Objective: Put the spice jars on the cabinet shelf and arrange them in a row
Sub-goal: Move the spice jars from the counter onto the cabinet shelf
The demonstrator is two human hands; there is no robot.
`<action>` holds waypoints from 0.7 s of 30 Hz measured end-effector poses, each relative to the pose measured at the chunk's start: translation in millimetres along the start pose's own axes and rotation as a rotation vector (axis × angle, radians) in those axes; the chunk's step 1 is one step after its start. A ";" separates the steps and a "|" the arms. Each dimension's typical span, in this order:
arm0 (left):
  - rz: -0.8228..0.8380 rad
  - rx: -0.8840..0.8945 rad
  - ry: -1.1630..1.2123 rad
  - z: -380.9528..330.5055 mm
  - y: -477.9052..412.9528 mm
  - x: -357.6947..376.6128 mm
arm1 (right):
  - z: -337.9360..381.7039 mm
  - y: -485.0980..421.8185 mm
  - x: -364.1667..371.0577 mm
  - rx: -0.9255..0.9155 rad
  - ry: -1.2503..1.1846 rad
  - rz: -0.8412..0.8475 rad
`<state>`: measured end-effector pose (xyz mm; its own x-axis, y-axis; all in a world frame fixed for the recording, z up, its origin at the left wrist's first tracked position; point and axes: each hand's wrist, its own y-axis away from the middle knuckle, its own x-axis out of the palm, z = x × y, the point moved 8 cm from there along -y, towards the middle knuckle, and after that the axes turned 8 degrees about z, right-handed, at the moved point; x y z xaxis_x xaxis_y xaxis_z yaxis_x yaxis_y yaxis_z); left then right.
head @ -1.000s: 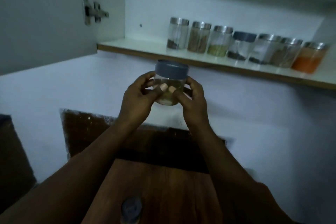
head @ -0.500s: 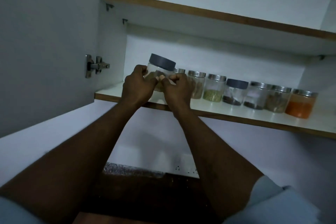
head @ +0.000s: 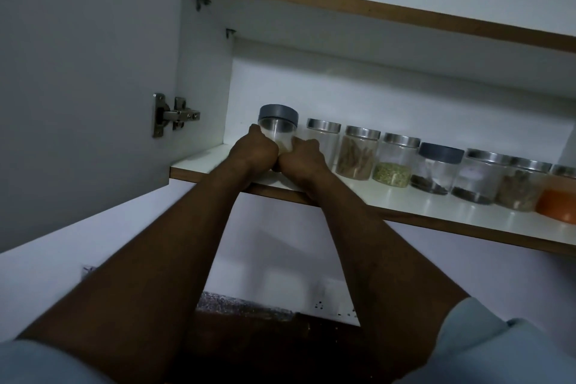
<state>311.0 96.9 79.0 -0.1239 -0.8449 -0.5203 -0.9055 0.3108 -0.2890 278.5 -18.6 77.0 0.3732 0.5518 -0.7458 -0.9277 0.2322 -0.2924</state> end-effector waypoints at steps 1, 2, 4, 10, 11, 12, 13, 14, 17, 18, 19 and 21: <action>0.003 0.002 -0.026 -0.3 -1.1 0.7 | 0.8 -1.3 4.1 -0.008 0.064 0.032; 0.006 0.005 -0.055 -1.5 -0.5 1.4 | 2.0 -2.9 7.0 -0.019 0.123 0.053; 0.022 0.027 -0.167 -6.2 0.9 4.4 | 0.7 -7.1 6.0 -0.016 0.160 0.046; 0.105 0.132 -0.499 -12.5 -5.0 15.0 | -2.2 -12.1 3.7 -0.043 0.123 0.002; 0.110 0.138 -0.511 -12.8 -6.4 15.6 | -1.4 -12.1 3.6 -0.056 0.134 -0.007; 0.112 0.150 -0.527 -13.7 -7.3 16.9 | -1.0 -12.8 4.0 -0.065 0.155 -0.005; 0.122 0.156 -0.537 -12.8 -10.1 19.6 | -1.0 -14.0 4.6 -0.074 0.181 0.004; 0.132 0.168 -0.554 -12.0 -12.9 22.1 | -1.2 -15.1 5.4 -0.077 0.204 0.013; 0.140 0.181 -0.573 -10.4 -18.8 25.3 | -4.0 -18.6 4.8 -0.066 0.239 0.016; 0.148 0.190 -0.568 -9.8 -20.4 27.5 | -4.8 -18.8 4.5 -0.061 0.250 0.011; 0.148 0.184 -0.576 -8.2 -21.1 28.3 | -5.9 -19.1 4.5 -0.058 0.255 0.006; 0.145 0.171 -0.563 -4.4 -22.6 30.4 | -9.3 -18.0 2.6 -0.047 0.237 -0.022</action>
<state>325.9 62.2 73.3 0.0343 -0.4432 -0.8957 -0.8117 0.5105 -0.2837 296.1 -28.9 74.8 0.3849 0.3422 -0.8572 -0.9211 0.2017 -0.3331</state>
